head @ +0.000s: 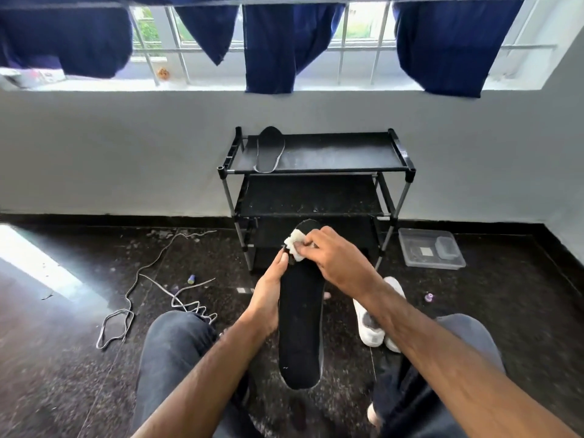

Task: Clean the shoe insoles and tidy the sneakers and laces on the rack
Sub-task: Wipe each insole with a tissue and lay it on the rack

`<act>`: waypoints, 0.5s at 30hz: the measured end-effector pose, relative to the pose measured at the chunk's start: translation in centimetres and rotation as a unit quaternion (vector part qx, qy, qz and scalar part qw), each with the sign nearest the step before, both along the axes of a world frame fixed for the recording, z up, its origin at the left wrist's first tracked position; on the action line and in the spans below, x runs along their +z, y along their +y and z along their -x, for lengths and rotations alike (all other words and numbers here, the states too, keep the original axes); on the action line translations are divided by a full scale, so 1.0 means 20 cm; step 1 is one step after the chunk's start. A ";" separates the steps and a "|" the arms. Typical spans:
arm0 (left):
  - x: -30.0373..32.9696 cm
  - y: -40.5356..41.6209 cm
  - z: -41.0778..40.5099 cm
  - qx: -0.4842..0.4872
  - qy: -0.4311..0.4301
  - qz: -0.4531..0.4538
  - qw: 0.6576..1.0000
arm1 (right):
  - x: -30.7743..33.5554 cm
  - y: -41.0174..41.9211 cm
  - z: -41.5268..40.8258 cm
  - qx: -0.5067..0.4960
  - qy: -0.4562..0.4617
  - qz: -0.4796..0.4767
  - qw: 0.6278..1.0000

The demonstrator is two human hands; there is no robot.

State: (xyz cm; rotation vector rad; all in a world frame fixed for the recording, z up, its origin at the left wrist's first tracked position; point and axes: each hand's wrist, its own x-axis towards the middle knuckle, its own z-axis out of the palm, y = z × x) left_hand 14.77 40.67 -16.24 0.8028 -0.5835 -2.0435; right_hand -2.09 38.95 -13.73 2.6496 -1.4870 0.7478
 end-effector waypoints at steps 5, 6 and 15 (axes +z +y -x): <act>-0.08 -0.03 0.00 0.000 0.004 -0.008 1.000 | -0.04 -0.19 0.22 -0.183 -0.090 0.022 0.979; -0.10 -0.04 -0.01 -0.001 0.005 -0.001 1.000 | -0.03 -0.20 0.25 -0.208 -0.136 0.027 0.968; -0.19 -0.07 -0.01 -0.011 -0.073 0.052 0.996 | -0.25 -0.07 0.05 0.039 -0.015 -0.045 0.998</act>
